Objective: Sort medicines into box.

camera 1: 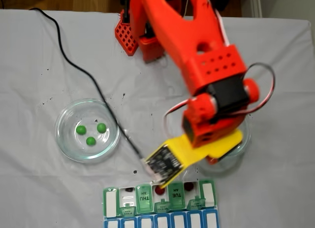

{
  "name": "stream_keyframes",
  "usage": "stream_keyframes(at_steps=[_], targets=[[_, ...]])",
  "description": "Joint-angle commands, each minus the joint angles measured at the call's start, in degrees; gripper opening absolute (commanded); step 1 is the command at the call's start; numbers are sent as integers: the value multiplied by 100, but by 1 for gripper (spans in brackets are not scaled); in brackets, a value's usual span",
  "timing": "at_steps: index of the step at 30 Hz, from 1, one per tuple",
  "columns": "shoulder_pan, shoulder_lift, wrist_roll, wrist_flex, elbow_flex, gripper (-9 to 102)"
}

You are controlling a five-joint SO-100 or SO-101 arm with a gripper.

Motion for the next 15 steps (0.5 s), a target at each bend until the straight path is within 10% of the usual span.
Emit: stream_keyframes(at_steps=[1, 15], targets=[[-422, 615, 272, 158, 70, 0], [-870, -97, 501, 167, 686, 0]])
